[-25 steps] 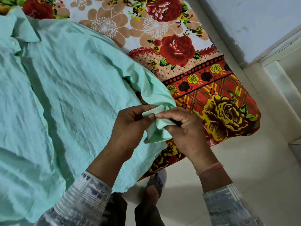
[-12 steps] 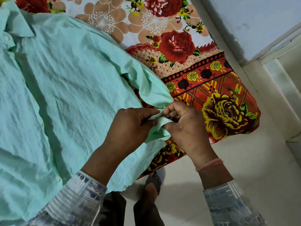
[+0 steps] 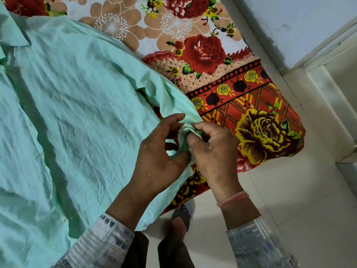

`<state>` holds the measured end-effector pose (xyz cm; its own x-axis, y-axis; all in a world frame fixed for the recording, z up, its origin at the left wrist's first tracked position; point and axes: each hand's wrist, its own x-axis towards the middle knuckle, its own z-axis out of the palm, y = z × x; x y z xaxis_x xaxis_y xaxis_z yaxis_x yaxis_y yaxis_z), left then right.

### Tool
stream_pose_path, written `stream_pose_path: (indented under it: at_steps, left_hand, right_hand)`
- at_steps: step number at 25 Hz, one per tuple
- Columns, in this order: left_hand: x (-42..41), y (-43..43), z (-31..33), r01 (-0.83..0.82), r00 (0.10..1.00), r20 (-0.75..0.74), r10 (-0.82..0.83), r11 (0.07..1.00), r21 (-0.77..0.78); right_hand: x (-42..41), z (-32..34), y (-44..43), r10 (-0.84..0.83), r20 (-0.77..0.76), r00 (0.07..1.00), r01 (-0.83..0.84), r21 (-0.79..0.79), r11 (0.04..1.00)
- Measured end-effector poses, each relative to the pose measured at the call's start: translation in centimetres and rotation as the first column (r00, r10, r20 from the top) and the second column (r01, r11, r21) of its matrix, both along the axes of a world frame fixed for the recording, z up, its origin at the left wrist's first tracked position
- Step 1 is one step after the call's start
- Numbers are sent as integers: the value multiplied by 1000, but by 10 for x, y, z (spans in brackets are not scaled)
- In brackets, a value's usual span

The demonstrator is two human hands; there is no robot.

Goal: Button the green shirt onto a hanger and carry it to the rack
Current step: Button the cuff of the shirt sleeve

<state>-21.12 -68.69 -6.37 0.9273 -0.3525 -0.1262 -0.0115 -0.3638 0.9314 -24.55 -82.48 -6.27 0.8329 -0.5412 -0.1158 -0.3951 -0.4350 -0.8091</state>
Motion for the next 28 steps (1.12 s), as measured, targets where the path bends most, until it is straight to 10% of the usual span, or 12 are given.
stream_pose_path:
  at_steps: [7,13,18,23,28]
  left_hand:
    - [5,5,-1,-78,902,430,-36,967,243]
    - [-3,-6,-2,218,701,606,-376,922,319]
    - [-13,-8,-26,429,693,378,-614,772,469]
    - [-27,10,-27,342,903,179,-390,906,248]
    - [-20,35,-11,160,952,219,-215,956,244]
  right_hand:
    - [-23,9,-26,245,-63,967,-236,-573,784]
    - [-31,4,-41,5,-49,999,-31,-538,842]
    - [-51,-27,-49,157,-393,906,-287,-297,911]
    - [-75,-22,-63,387,-368,845,-426,-26,904]
    - [-70,-3,-51,146,-199,969,-196,-265,944]
